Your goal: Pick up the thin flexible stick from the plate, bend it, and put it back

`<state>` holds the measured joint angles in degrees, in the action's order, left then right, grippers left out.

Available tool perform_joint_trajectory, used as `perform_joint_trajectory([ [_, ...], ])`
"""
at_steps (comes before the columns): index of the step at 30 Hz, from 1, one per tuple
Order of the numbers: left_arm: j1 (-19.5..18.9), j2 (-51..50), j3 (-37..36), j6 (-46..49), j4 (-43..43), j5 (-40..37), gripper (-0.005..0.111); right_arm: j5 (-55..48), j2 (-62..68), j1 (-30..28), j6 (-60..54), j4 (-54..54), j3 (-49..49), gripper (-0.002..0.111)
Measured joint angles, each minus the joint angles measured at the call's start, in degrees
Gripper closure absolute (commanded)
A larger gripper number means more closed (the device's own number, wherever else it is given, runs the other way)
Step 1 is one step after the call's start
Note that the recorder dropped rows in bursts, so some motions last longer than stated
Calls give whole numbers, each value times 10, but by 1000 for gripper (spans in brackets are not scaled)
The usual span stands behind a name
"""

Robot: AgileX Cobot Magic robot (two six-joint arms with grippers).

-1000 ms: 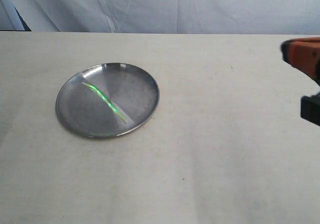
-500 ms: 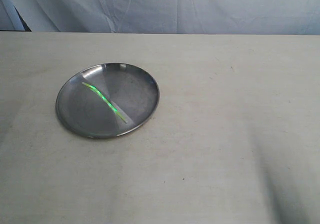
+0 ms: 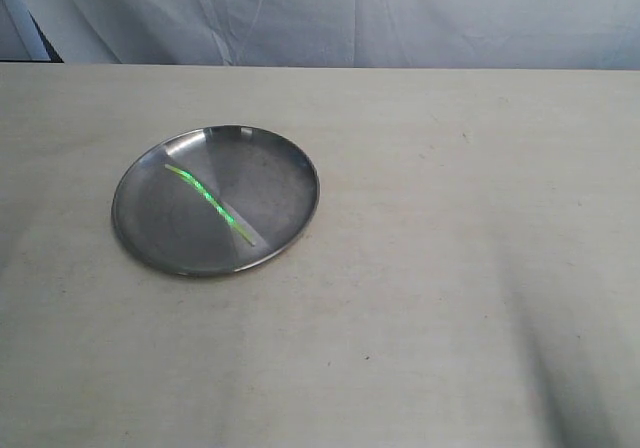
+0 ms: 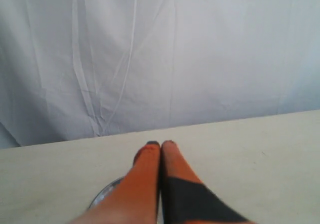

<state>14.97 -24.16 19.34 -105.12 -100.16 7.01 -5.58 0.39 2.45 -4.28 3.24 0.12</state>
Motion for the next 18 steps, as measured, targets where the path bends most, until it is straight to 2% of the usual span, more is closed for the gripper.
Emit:
perform_joint_trajectory([
  [5,-111,92,-43,-24,13,88,107,0,0,0,0,0,0,108],
  [10,-202,157,-121,-32,14,179,107,0,0,0,0,0,0,108],
  [14,-233,187,-163,-37,10,240,107,0,0,0,0,0,0,108],
  [18,-236,191,-174,-38,2,273,107,0,0,0,0,0,0,108],
])
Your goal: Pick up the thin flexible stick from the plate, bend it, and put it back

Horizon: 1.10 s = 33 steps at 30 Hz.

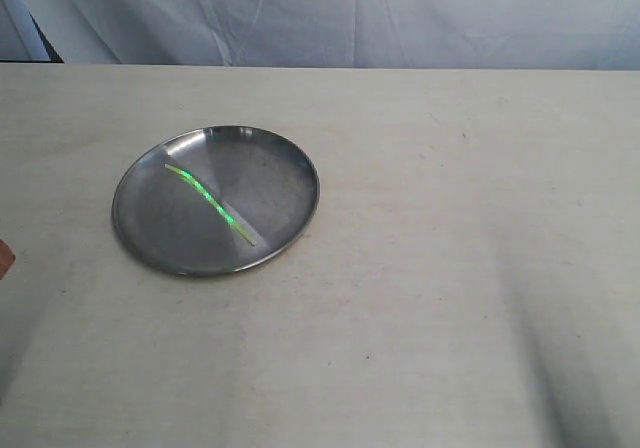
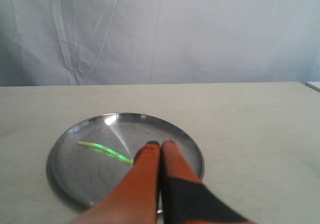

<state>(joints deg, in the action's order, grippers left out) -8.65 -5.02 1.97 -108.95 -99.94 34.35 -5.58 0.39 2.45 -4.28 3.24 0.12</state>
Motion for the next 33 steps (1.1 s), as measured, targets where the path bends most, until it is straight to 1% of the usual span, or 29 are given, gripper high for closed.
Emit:
perform_joint_trajectory([
  [18,0,1,0,0,-2,4,107,0,0,0,0,0,0,108],
  [24,0,40,-9,0,-2,4,107,0,0,0,0,0,0,108],
  [33,0,47,-17,0,-4,4,107,-2,-1,-1,0,0,0,108],
])
